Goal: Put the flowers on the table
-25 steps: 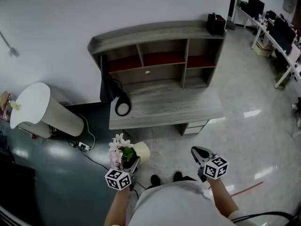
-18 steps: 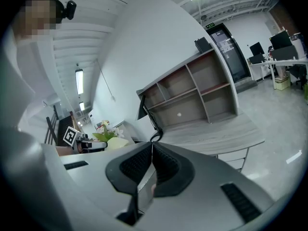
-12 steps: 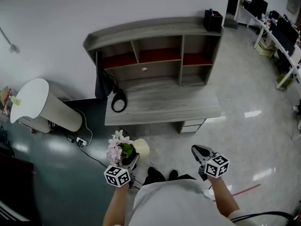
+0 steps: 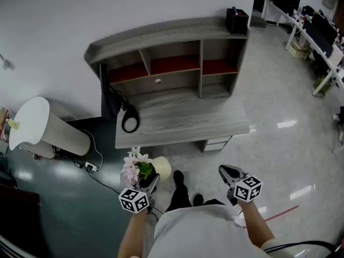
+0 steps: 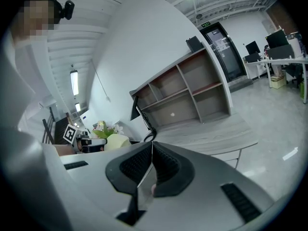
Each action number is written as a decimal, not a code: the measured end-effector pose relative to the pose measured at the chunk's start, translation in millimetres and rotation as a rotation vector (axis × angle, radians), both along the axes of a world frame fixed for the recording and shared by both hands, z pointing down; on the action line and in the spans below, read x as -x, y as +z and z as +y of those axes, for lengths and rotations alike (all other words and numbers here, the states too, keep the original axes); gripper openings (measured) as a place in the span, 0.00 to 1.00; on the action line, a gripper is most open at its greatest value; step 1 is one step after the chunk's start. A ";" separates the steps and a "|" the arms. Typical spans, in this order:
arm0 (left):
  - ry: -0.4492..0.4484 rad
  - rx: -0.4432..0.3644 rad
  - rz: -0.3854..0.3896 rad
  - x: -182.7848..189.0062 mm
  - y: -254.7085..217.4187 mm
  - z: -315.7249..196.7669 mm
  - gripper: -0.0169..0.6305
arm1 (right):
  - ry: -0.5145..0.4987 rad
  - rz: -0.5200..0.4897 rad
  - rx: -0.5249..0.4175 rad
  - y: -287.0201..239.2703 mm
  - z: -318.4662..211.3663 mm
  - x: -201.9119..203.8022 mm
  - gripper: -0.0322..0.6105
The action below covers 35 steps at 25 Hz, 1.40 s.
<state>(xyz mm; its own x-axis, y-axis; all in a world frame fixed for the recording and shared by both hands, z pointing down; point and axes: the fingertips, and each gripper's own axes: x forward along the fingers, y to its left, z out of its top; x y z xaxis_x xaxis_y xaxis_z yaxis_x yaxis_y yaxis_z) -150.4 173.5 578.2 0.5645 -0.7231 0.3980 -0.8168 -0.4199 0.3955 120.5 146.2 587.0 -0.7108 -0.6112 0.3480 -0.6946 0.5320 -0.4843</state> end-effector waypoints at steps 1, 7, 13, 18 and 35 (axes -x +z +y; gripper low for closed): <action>0.005 -0.002 0.000 -0.2 -0.5 -4.8 0.11 | 0.006 0.001 0.001 0.6 -3.3 -0.8 0.08; 0.038 0.000 0.001 4.7 0.4 -40.1 0.11 | 0.036 0.005 0.005 0.0 -30.6 4.6 0.08; 0.071 0.010 0.010 11.1 5.2 -77.0 0.11 | 0.050 0.022 0.015 2.8 -60.9 14.1 0.08; 0.098 0.021 0.010 20.5 8.9 -110.9 0.11 | 0.062 0.026 0.026 4.8 -88.1 26.5 0.08; 0.243 0.028 -0.017 57.5 16.3 -222.4 0.11 | 0.137 0.052 0.036 2.1 -181.6 76.6 0.08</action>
<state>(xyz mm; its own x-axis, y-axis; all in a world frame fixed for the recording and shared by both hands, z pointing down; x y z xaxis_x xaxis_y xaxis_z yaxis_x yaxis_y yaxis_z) -207.9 -48.9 594.6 0.7139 -0.5551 0.4269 -0.6995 -0.5939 0.3974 43.9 -35.4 589.1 -0.6018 -0.6878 0.4059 -0.7843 0.4130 -0.4629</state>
